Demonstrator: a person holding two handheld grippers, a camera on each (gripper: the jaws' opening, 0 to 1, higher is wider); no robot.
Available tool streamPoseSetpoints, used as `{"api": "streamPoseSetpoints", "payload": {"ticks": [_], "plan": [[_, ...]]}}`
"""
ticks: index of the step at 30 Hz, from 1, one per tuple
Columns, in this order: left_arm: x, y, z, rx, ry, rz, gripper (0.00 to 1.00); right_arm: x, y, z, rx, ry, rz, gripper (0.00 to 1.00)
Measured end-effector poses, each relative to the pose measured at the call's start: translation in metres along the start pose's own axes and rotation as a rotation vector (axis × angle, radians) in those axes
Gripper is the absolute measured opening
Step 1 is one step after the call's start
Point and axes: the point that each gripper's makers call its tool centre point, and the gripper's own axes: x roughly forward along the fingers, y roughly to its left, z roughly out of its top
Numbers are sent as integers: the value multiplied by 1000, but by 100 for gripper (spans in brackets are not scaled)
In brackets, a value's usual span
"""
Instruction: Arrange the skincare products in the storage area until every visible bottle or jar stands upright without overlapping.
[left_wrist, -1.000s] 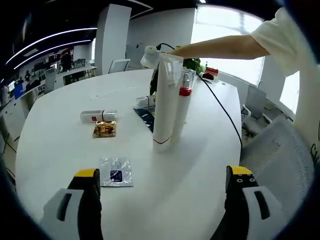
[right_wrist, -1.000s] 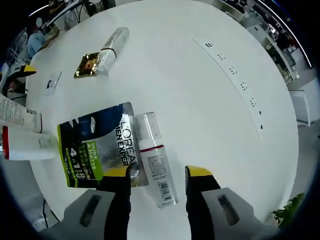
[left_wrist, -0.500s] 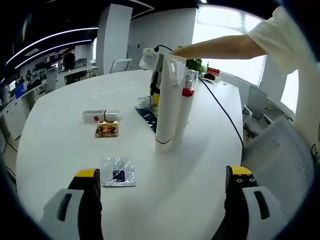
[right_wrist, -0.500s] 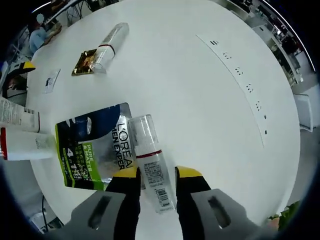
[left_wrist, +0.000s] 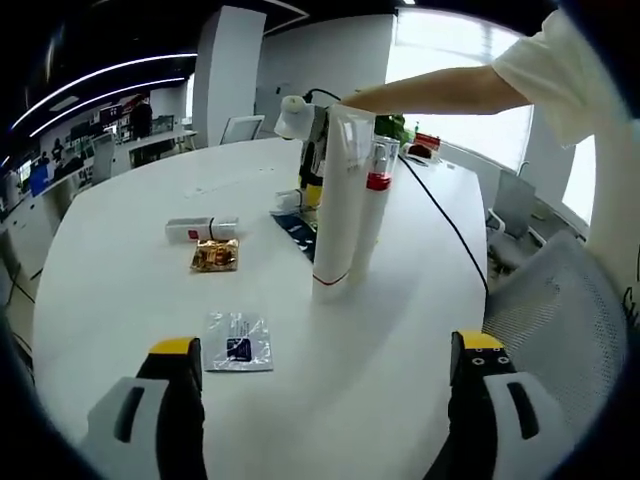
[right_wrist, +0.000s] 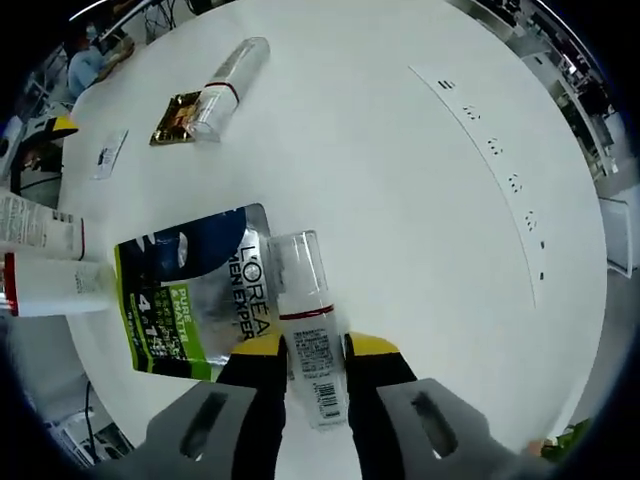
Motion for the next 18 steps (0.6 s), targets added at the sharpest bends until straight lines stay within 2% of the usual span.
{"api": "streamPoseSetpoints", "payload": {"ticks": [8, 15, 18], "plan": [[-1, 3, 0, 2, 2, 14, 97, 1, 3, 2, -70, 20, -5, 22], [-1, 4, -1, 7, 7, 14, 97, 0, 4, 2, -34, 12, -18, 22], [-1, 4, 4, -1, -12, 12, 97, 0, 5, 1, -19, 2, -26, 22]]}}
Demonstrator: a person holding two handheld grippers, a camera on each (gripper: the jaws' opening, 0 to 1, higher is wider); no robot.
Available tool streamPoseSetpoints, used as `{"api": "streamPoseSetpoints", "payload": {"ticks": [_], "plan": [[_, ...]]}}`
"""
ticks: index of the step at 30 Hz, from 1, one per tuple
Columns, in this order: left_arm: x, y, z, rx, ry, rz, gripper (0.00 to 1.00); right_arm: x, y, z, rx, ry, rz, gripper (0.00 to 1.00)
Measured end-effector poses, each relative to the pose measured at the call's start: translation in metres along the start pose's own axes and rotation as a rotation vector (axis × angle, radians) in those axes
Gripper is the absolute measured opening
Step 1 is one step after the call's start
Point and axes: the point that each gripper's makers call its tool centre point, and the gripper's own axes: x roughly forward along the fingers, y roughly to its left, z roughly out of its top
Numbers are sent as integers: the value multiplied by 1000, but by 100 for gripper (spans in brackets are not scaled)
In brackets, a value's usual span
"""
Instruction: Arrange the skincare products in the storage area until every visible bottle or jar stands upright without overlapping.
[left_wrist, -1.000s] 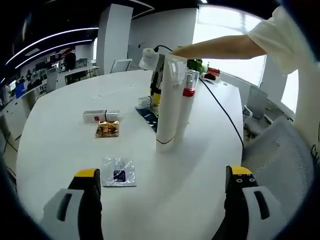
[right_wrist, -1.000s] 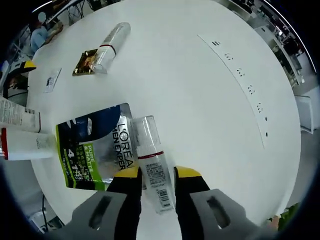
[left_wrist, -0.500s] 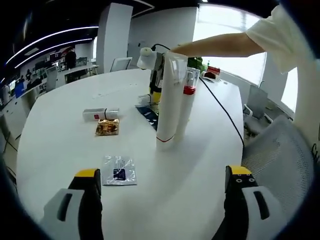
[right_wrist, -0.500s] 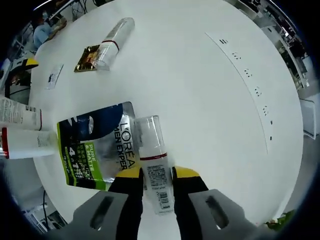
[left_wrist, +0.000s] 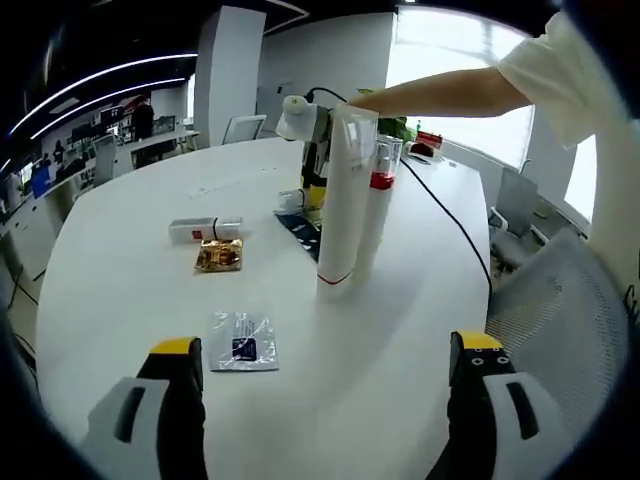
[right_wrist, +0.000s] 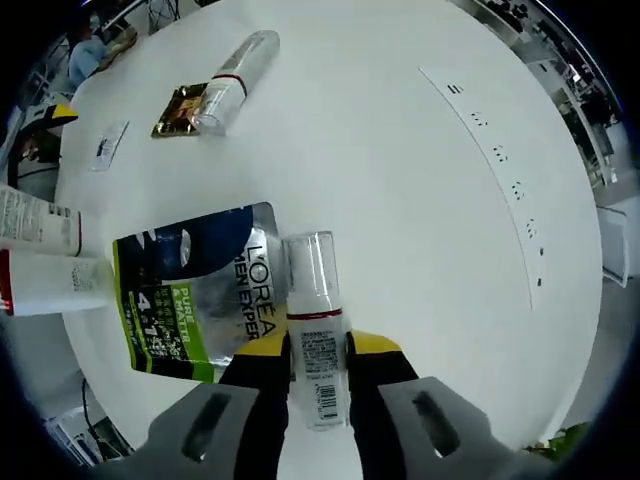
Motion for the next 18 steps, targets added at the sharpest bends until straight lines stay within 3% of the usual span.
{"api": "streamPoseSetpoints", "payload": {"ticks": [9, 18], "plan": [[1, 0, 0, 6, 2, 1, 97, 1, -3, 1, 64, -36, -9, 21], [2, 1, -2, 9, 11, 2, 96, 1, -4, 0, 61, -55, -25, 19]]}}
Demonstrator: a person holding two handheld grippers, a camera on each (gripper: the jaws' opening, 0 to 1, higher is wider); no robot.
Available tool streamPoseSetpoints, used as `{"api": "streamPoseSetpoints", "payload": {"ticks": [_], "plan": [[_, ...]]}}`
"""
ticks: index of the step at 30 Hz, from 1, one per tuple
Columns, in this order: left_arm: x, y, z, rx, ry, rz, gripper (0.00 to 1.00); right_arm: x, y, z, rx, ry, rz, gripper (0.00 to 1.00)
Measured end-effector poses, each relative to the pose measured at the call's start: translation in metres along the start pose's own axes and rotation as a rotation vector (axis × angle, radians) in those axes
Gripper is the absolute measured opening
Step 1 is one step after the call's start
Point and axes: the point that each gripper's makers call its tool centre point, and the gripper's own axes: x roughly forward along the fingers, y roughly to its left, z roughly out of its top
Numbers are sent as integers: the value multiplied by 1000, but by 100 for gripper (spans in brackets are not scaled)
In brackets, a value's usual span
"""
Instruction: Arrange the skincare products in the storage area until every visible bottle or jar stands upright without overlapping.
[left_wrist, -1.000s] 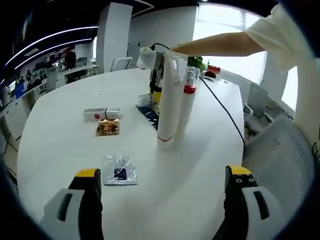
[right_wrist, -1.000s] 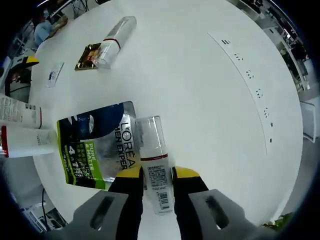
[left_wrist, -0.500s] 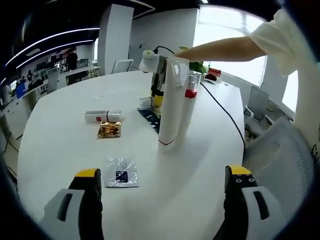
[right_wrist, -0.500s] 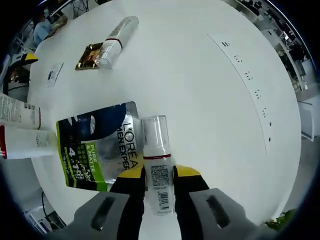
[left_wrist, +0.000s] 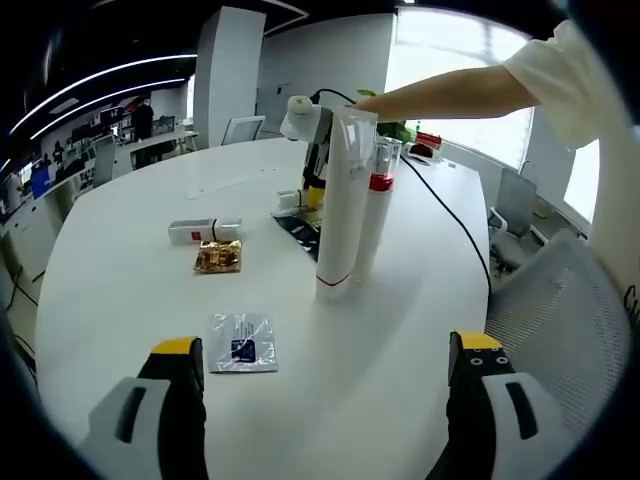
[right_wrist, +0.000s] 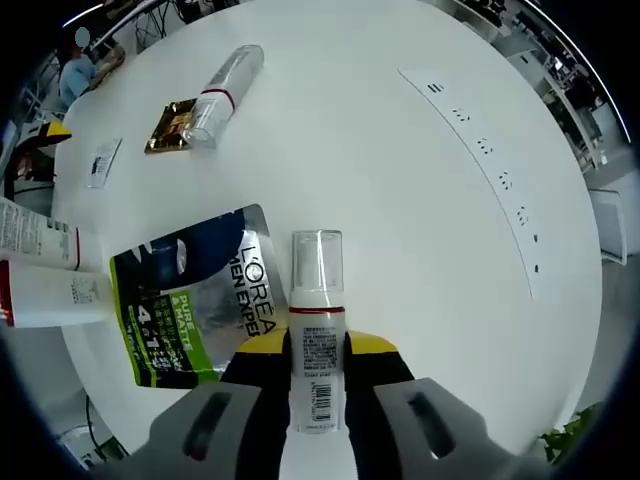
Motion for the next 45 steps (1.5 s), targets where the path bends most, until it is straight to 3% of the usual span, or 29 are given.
{"api": "streamPoseSetpoints", "payload": {"ticks": [19, 20, 24, 30, 36, 45], "plan": [[-2, 0, 9, -23, -51, -5, 96, -6, -2, 3, -44, 21, -151, 18], [-2, -1, 8, -38, -51, -12, 96, -7, -4, 4, -24, 8, -169, 17], [-1, 2, 8, -32, -48, -13, 95, -28, -9, 23, 95, -163, -195, 17], [0, 6, 9, -29, -52, -22, 95, -66, -13, 39, 158, -332, -246, 18], [0, 11, 10, -24, -61, -26, 95, -92, 10, 38, 151, -413, -278, 18], [-1, -6, 19, -30, -85, -57, 94, -128, 32, 50, 174, -567, -320, 18]]}}
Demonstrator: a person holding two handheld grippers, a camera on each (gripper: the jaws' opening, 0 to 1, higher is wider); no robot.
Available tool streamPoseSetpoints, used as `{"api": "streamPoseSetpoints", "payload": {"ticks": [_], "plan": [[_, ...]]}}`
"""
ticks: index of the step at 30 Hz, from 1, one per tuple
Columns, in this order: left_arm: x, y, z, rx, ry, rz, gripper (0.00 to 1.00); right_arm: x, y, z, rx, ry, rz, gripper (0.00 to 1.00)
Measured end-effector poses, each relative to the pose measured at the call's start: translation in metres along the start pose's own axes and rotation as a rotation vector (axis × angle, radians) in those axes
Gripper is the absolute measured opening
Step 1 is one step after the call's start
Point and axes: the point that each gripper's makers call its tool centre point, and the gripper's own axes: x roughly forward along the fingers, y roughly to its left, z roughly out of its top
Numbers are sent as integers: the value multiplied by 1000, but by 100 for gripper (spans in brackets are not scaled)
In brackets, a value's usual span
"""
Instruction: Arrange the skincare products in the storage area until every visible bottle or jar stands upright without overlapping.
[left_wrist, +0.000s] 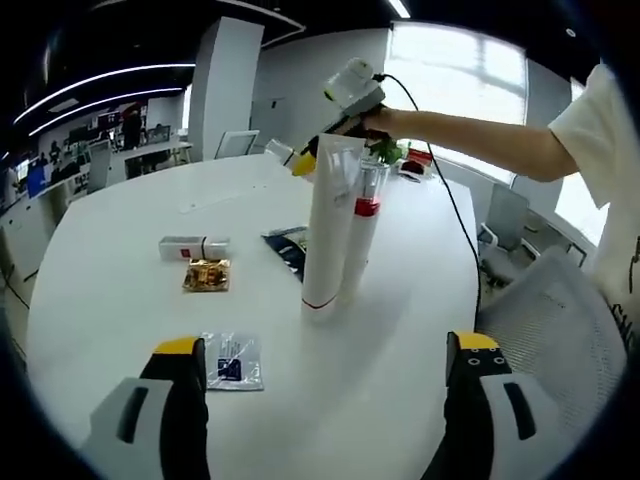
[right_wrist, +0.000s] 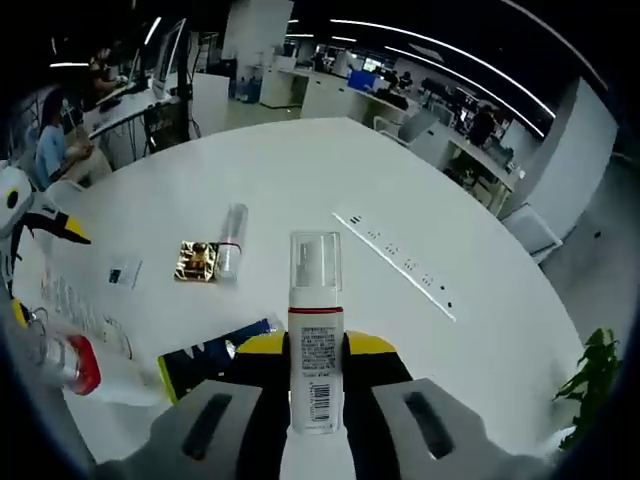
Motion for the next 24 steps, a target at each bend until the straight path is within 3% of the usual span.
{"api": "streamPoseSetpoints", "payload": {"ticks": [12, 24], "plan": [[-1, -14, 9, 1, -29, -9, 94, -51, 22, 11, 87, -179, -82, 18], [2, -23, 12, 22, -36, -26, 94, -95, 50, 1, 207, -313, -149, 18]]}}
